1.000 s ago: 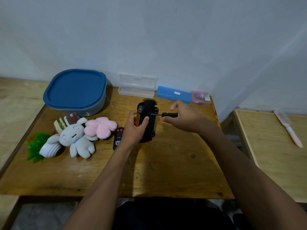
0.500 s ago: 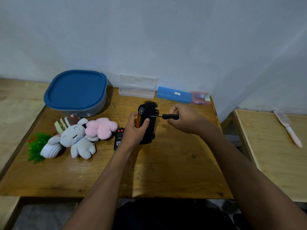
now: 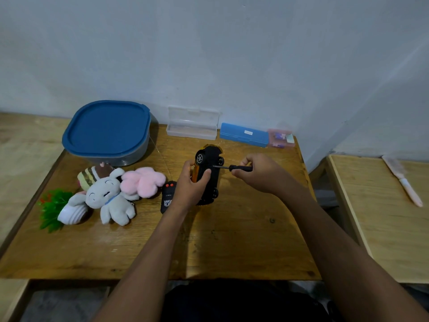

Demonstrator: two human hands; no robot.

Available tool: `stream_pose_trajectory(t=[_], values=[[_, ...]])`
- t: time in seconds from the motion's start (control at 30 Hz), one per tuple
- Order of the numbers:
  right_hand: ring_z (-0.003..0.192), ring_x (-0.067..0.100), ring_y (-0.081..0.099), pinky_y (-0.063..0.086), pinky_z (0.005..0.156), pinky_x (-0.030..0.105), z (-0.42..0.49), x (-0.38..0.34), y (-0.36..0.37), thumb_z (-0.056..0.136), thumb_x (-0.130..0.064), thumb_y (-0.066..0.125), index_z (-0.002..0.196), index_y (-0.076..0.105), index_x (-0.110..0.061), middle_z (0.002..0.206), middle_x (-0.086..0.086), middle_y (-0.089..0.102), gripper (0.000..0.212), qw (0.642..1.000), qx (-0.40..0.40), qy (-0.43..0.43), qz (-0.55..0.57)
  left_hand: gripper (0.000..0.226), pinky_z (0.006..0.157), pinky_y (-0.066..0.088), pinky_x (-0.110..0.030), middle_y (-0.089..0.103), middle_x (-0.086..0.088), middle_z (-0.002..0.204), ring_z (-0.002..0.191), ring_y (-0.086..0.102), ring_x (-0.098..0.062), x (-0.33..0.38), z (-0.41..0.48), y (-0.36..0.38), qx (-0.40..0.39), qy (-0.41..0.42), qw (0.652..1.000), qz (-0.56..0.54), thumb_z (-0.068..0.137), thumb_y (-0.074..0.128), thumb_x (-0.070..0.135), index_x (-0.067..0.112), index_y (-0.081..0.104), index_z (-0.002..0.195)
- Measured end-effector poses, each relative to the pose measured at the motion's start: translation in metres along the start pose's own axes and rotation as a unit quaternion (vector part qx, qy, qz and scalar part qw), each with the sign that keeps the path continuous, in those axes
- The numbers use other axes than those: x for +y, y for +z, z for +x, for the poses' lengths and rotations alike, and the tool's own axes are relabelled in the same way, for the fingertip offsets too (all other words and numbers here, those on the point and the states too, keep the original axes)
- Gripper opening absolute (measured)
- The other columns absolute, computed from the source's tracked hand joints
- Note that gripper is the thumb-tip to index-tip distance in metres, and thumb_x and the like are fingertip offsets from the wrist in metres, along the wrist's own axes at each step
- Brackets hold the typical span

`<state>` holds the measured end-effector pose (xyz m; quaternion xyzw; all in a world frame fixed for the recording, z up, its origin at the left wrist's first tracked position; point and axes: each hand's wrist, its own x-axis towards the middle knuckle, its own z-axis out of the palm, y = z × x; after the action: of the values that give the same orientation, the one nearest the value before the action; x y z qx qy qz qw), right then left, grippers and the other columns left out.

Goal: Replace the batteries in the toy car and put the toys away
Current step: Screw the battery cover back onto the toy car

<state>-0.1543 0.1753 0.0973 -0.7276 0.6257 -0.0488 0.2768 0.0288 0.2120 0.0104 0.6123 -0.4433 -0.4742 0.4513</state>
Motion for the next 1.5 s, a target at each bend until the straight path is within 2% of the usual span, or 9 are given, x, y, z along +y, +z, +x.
stream_pose_trajectory(t=[0.13, 0.27, 0.43, 0.63, 0.8, 0.97, 1.23, 1.43, 1.5], values=[[0.049, 0.014, 0.037, 0.027, 0.051, 0.03, -0.001, 0.004, 0.005, 0.094, -0.048, 0.05, 0.064, 0.057, -0.011, 0.055, 0.002, 0.04, 0.048, 1.0, -0.007, -0.013, 0.016, 0.031, 0.075, 0.059, -0.037, 0.06, 0.006, 0.101, 0.093, 0.065, -0.015, 0.0, 0.001, 0.0, -0.002, 0.003, 1.0, 0.001, 0.096, 0.06, 0.031, 0.033, 0.041, 0.121], [0.05, 0.015, 0.037, 0.027, 0.052, 0.03, -0.005, 0.013, 0.005, 0.096, -0.05, 0.043, 0.078, 0.068, 0.0, 0.055, 0.003, 0.041, 0.058, 0.998, 0.011, 0.002, 0.06, 0.031, 0.066, 0.054, -0.025, 0.058, 0.008, 0.098, 0.089, 0.063, -0.008, 0.0, 0.0, 0.0, -0.001, -0.003, 1.0, -0.004, 0.097, 0.059, 0.03, 0.032, 0.039, 0.12], [0.057, 0.019, 0.051, 0.048, 0.056, 0.034, -0.014, 0.017, 0.019, 0.093, -0.058, 0.044, 0.069, 0.057, -0.011, 0.065, 0.006, 0.053, 0.054, 0.964, 0.034, 0.041, 0.261, 0.035, 0.061, 0.05, -0.021, 0.059, 0.008, 0.097, 0.087, 0.063, -0.007, 0.0, 0.001, 0.004, -0.005, -0.027, 0.999, -0.023, 0.096, 0.061, 0.032, 0.03, 0.04, 0.124], [0.095, 0.033, 0.065, 0.057, 0.079, 0.05, -0.006, 0.0, 0.057, 0.089, -0.046, 0.061, 0.1, 0.062, 0.002, 0.103, 0.024, 0.066, 0.05, 0.93, 0.035, 0.054, 0.361, 0.042, 0.072, 0.058, -0.028, 0.064, -0.002, 0.106, 0.096, 0.066, -0.016, 0.0, 0.003, 0.011, -0.04, -0.039, 0.998, -0.028, 0.091, 0.067, 0.04, 0.025, 0.048, 0.125], [0.094, 0.018, 0.068, 0.057, 0.085, 0.044, 0.001, -0.001, 0.07, 0.091, -0.039, 0.058, 0.1, 0.067, -0.014, 0.099, 0.007, 0.071, 0.028, 0.913, 0.016, 0.056, 0.404, 0.042, 0.089, 0.054, -0.043, 0.065, -0.013, 0.119, 0.106, 0.065, -0.026, 0.005, 0.008, 0.013, -0.07, -0.125, 0.982, -0.12, 0.099, 0.048, 0.048, 0.018, 0.054, 0.127], [0.1, 0.007, 0.064, 0.051, 0.075, 0.017, -0.001, 0.005, 0.069, 0.08, -0.045, 0.073, 0.119, 0.061, -0.022, 0.109, -0.005, 0.069, 0.047, 0.93, -0.011, -0.004, 0.368, 0.033, 0.102, 0.045, -0.054, 0.063, -0.011, 0.128, 0.119, 0.058, -0.03, 0.002, 0.013, 0.003, -0.113, -0.171, 0.967, -0.153, 0.104, 0.037, 0.041, 0.03, 0.06, 0.125], [0.1, 0.011, 0.065, 0.053, 0.075, 0.019, 0.002, 0.01, 0.066, 0.081, -0.041, 0.073, 0.118, 0.059, -0.02, 0.109, -0.002, 0.068, 0.045, 0.921, -0.015, -0.007, 0.39, 0.035, 0.107, 0.046, -0.047, 0.063, -0.02, 0.129, 0.119, 0.063, -0.031, 0.001, 0.009, -0.003, -0.178, -0.214, 0.922, -0.269, 0.106, 0.04, 0.027, 0.012, 0.052, 0.135], [0.076, 0.011, 0.06, 0.046, 0.061, 0.018, 0.002, 0.013, 0.058, 0.09, -0.028, 0.06, 0.093, 0.054, -0.012, 0.086, 0.0, 0.061, 0.017, 0.908, -0.042, 0.004, 0.418, 0.033, 0.072, 0.059, -0.033, 0.066, -0.017, 0.102, 0.076, 0.062, -0.021, 0.007, 0.009, -0.001, -0.179, -0.21, 0.921, -0.275, 0.104, 0.045, 0.021, 0.007, 0.052, 0.132], [0.068, 0.014, 0.049, 0.039, 0.061, 0.026, 0.001, 0.015, 0.057, 0.09, -0.028, 0.053, 0.083, 0.047, -0.017, 0.074, 0.0, 0.05, 0.014, 0.891, -0.044, 0.024, 0.451, 0.039, 0.076, 0.061, -0.038, 0.067, -0.026, 0.111, 0.088, 0.06, -0.03, 0.006, 0.011, 0.002, -0.158, -0.211, 0.926, -0.272, 0.1, 0.053, 0.023, 0.006, 0.049, 0.135]])
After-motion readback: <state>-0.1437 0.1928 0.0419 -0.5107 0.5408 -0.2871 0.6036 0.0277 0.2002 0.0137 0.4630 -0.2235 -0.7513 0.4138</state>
